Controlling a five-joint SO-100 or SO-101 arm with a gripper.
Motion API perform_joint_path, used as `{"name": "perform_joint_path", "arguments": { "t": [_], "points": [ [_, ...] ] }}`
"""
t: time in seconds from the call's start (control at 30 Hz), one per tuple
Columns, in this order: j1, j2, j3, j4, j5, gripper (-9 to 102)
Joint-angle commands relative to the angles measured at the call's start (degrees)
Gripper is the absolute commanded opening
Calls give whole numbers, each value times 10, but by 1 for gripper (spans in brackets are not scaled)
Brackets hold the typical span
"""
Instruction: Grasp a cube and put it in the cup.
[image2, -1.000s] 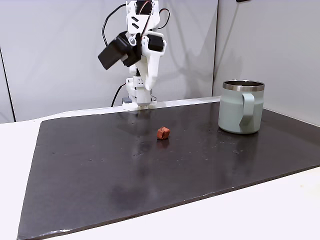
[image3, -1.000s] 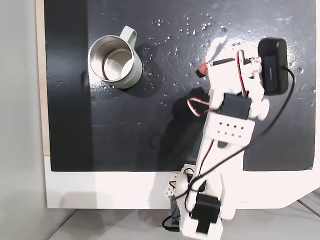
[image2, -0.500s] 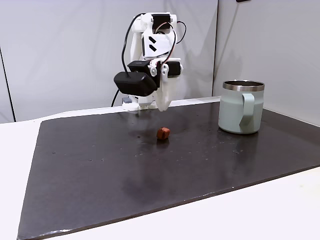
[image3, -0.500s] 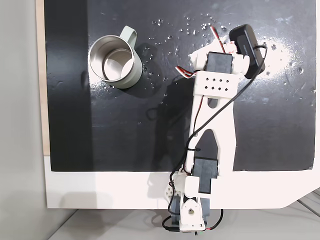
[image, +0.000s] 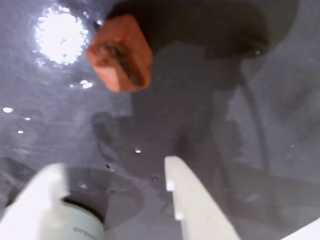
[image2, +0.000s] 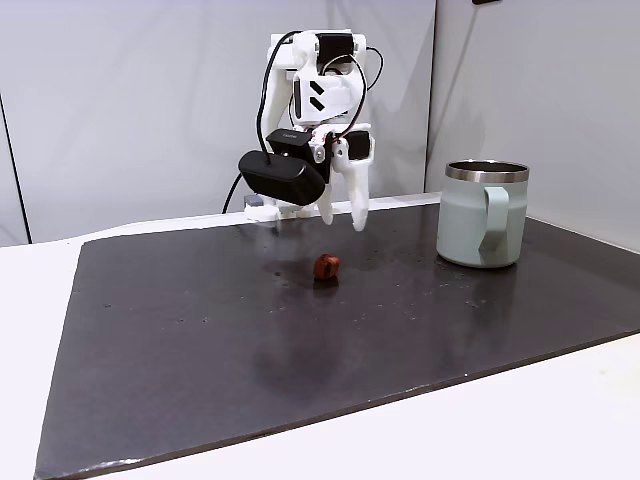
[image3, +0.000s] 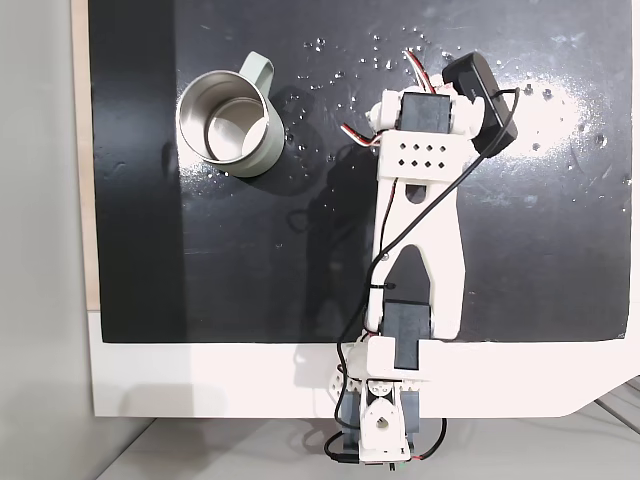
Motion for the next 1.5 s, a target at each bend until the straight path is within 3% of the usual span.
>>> {"name": "perform_joint_path", "arguments": {
  "t": [0.0,0.93,1.47],
  "points": [
    [15,-16,-61,11,14,26],
    [43,-173,-122,-4,5,24],
    [57,-174,-122,-4,-6,3]
  ]
}}
